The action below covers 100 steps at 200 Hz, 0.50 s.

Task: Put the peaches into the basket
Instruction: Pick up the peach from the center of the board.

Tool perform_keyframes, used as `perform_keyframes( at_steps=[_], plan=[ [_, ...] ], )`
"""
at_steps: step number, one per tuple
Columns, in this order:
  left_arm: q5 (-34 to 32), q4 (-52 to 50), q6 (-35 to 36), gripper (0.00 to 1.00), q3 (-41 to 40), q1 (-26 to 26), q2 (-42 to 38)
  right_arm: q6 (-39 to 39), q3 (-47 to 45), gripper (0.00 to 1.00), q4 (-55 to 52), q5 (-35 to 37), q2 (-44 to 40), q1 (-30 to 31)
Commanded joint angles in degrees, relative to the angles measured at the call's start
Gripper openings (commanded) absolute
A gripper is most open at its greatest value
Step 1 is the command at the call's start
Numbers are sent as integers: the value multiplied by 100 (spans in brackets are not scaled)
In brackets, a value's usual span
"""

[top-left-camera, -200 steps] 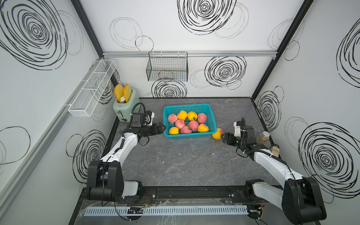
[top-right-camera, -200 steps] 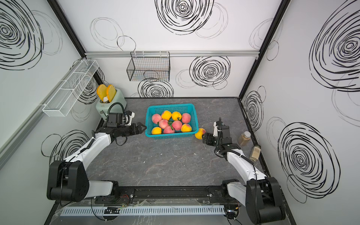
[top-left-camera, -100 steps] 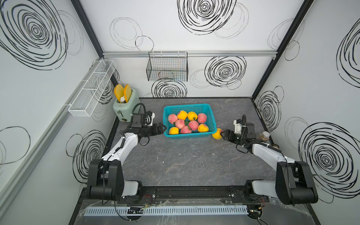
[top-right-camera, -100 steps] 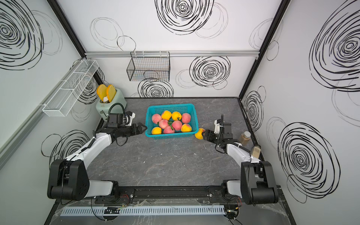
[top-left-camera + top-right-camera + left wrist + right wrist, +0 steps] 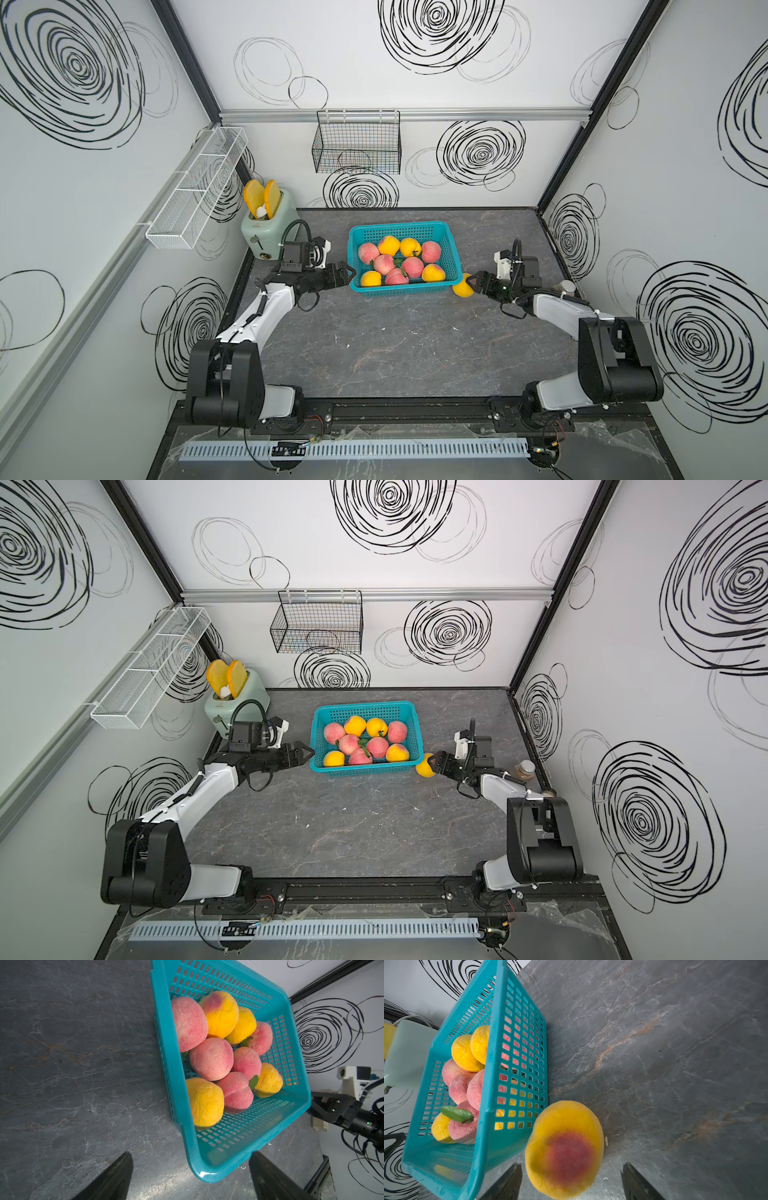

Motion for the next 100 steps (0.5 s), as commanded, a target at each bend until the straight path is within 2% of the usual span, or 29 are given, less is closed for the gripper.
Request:
perform_keyframes(
  at_steps=[1,79,100],
  plan=[
    [89,250,-14,91,-38,26,24,81,177,79,193,-178,119,-5],
    [140,267,-28,91,-42,36,24,232,329,78,506,-418,785,141],
    [123,266,-29,91,-47,35,19,221,309,74,537,-418,823,148]
  ],
)
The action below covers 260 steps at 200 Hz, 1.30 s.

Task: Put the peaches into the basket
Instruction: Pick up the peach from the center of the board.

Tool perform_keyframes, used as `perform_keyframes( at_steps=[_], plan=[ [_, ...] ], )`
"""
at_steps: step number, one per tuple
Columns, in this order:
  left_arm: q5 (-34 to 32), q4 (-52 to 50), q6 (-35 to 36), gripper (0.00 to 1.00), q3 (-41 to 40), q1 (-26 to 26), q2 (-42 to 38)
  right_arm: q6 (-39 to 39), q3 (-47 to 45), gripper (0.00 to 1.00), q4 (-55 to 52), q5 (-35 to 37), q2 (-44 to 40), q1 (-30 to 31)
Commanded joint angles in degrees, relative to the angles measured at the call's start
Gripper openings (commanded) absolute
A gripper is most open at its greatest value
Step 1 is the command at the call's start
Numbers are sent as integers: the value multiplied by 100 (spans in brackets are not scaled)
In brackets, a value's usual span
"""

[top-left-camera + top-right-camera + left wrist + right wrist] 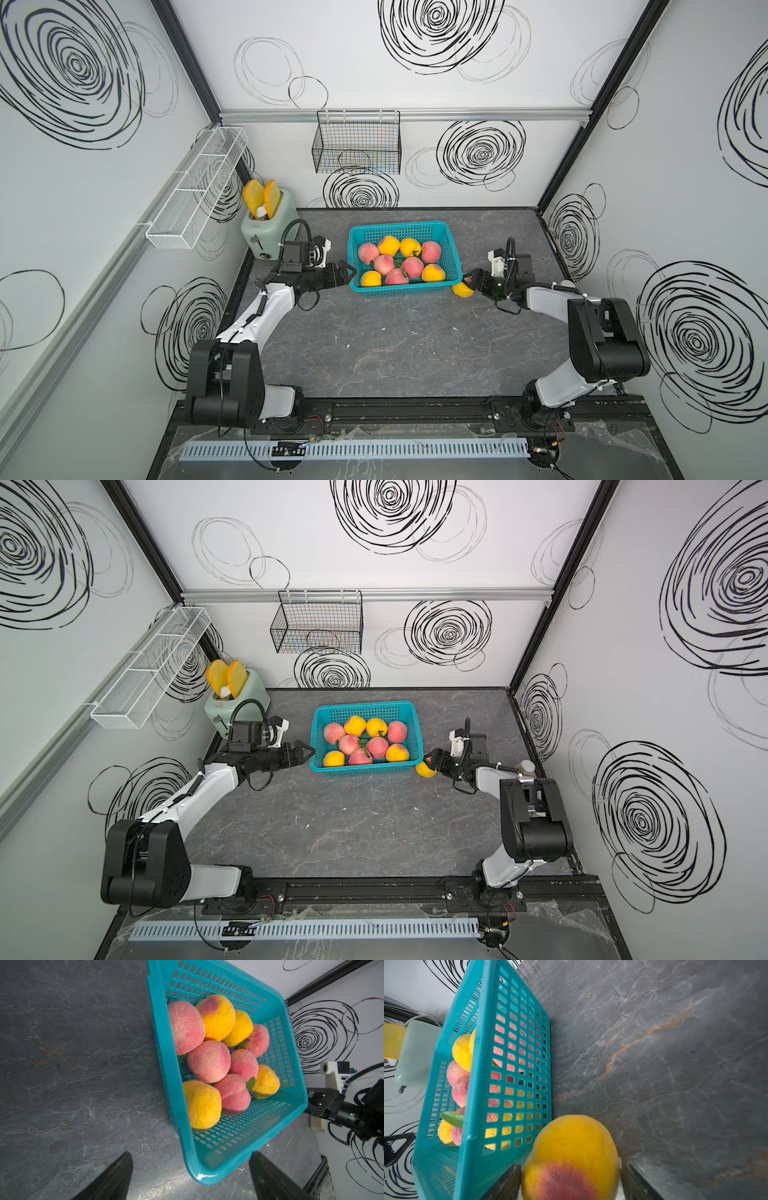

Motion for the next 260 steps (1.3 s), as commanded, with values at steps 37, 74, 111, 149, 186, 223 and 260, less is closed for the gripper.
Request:
perform_keyframes(
  at_steps=[37,74,111,149,186,223,260],
  plan=[
    [96,195,-17,91,-36,33,32,-13,69,65,57,-53,26,29],
    [101,204,-28,91,-38,33,41,-46,26,60,-16,-35,-99,12],
    [110,219,-28,91,-38,39,41,-106,12,58,-164,6,-306,-16],
    [127,213,-32,91,-38,34,41,-178,-2,58,-359,52,-548,-101],
    [125,216,-37,92,-38,42,41,-247,-46,58,-509,85,-787,-203],
    [125,222,-33,91,-34,42,41,-325,-63,58,-649,101,-973,-340],
    [127,221,-35,91,-34,42,41,-397,19,58,-781,146,-1116,-438]
  ],
)
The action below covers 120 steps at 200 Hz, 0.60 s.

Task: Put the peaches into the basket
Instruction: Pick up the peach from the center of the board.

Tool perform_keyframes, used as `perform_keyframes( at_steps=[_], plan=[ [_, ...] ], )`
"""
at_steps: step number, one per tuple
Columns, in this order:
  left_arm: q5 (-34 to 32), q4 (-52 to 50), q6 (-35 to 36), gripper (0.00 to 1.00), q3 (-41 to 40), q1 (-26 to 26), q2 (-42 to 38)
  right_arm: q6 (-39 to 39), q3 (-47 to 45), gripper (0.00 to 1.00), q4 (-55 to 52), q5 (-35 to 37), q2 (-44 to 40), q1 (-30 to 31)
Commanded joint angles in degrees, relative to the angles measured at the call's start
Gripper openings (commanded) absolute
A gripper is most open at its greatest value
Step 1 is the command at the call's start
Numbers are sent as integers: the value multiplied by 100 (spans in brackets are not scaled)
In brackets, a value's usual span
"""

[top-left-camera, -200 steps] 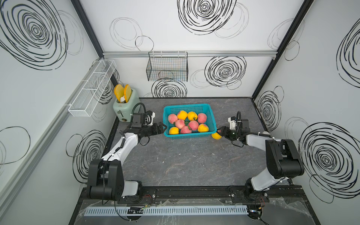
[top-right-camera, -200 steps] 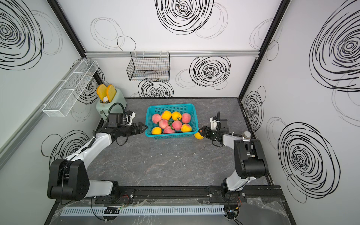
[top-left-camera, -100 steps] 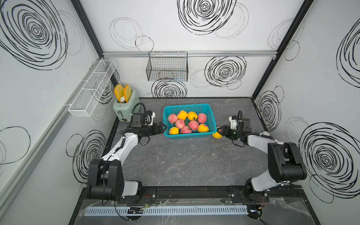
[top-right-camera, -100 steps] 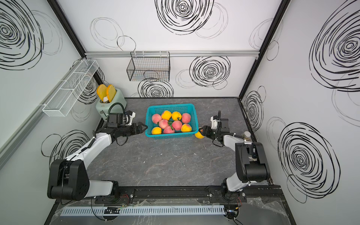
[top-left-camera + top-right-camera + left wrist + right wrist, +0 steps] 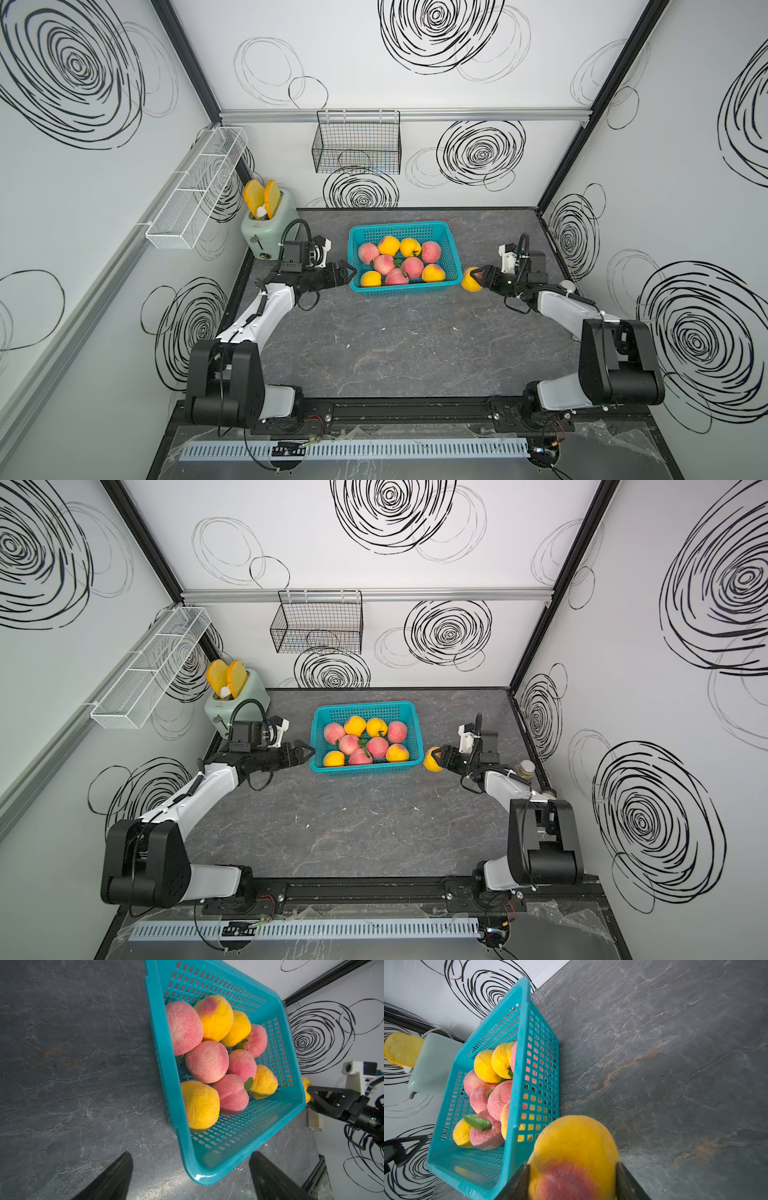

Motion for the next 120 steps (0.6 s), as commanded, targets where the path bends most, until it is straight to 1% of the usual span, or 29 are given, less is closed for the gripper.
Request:
perform_keyframes(
  at_steps=[1,120],
  plan=[
    [83,200,-10,91,-32,42,41,-133,29,58,-255,69,-203,-62],
    [110,200,-9,91,-38,51,14,-230,831,58,-720,321,-530,-49]
  ],
)
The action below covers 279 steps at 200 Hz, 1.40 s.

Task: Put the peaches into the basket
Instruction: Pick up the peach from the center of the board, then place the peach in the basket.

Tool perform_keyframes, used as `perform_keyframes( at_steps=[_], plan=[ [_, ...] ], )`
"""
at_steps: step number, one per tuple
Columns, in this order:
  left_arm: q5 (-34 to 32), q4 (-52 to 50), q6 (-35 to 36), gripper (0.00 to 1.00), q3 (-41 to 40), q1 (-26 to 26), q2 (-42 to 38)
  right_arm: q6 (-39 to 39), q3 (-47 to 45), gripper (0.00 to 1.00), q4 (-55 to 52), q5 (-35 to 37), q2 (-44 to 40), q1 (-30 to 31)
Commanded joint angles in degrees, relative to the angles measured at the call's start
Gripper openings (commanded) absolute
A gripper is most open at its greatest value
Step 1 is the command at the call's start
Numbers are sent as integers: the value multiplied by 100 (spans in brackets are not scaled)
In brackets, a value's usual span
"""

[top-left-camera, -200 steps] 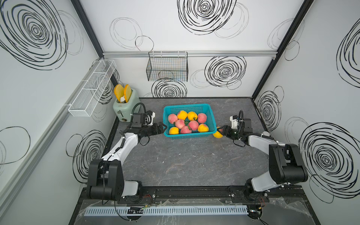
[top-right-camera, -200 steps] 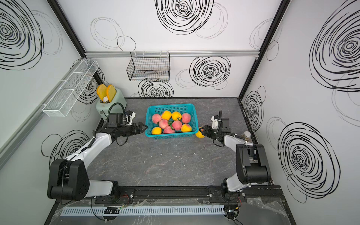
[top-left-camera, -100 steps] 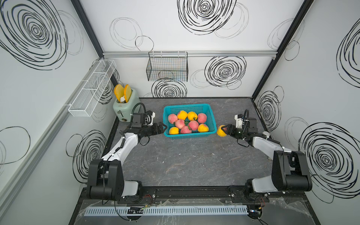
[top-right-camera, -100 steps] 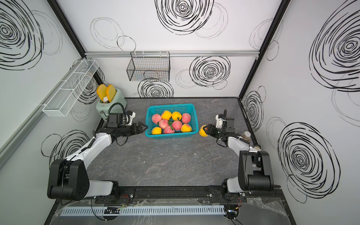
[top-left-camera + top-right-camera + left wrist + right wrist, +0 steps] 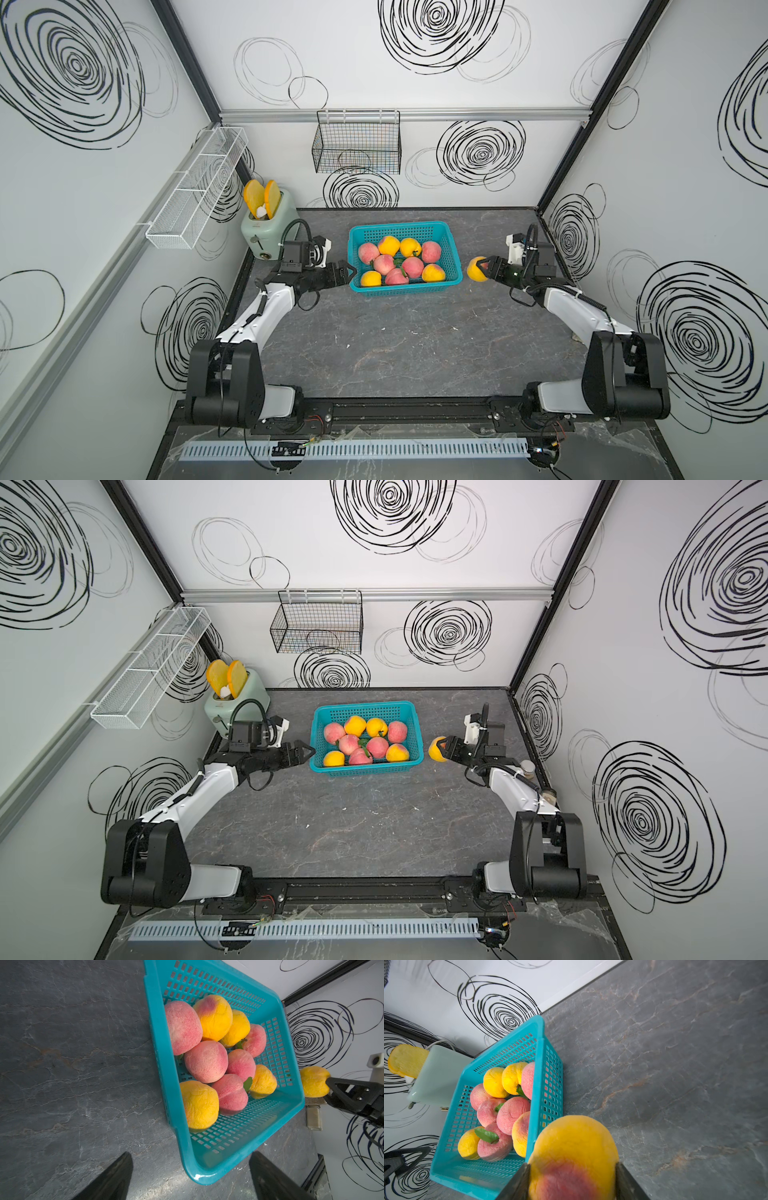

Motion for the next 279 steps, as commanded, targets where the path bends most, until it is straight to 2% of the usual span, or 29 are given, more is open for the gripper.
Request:
perform_keyframes(
  at_steps=[1,76,163,279],
  plan=[
    [77,198,-8,91,-38,49,14,-92,265,58,-196,70,-150,25],
    [77,198,-8,91,-44,49,-12,-66,853,58,-306,146,-29,313],
    [77,197,-8,92,-42,49,-38,4,1576,58,-300,425,423,1079],
    [86,206,-17,91,-55,49,-43,57,2674,58,-108,703,1691,2272]
  ],
)
